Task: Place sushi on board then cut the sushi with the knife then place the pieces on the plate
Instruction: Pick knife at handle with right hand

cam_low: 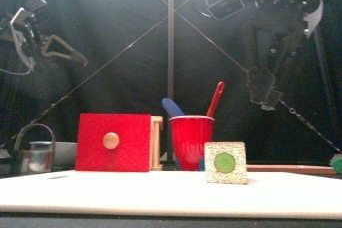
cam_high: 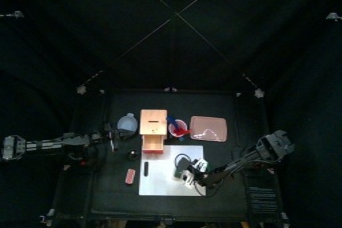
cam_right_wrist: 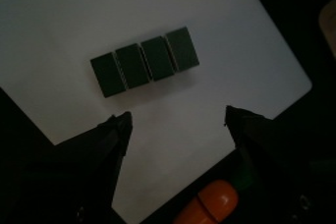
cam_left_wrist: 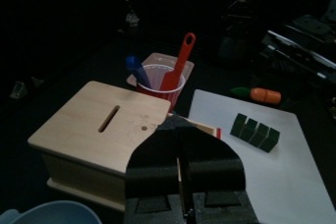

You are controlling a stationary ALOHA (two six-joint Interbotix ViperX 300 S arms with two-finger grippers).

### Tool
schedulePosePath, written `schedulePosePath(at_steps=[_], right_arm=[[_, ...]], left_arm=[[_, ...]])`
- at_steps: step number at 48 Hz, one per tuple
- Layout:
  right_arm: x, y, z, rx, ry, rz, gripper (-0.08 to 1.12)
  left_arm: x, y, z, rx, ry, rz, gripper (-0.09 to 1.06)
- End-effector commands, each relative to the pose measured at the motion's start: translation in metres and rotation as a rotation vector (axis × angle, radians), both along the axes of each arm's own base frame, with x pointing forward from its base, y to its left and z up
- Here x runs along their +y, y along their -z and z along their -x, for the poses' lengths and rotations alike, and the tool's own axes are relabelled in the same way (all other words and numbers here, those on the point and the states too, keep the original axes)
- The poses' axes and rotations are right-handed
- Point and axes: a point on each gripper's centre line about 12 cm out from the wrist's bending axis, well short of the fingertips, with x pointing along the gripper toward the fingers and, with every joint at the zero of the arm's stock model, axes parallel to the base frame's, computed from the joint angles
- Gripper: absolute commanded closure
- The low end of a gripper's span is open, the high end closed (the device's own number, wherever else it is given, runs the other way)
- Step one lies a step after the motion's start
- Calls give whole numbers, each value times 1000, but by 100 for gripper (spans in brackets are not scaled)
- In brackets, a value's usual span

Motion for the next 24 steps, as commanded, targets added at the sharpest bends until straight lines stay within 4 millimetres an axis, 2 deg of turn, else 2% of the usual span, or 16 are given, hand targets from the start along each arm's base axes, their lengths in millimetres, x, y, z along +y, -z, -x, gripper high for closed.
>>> schedulePosePath(at_steps=[1, 5, 10, 24], right_arm=[[-14, 3, -8, -33, 73, -53, 3], [-25, 16, -4, 16, 125, -47, 4], [-36, 22, -1, 59, 174, -52, 6], [-47, 30, -1, 80, 200, -41, 8]], left_arm=[[0, -7, -3, -22, 3, -6, 89], [0, -7, -2, -21, 2, -4, 89], [0, -7, -3, -22, 3, -7, 89], [0, -6, -2, -19, 2, -5, 89]])
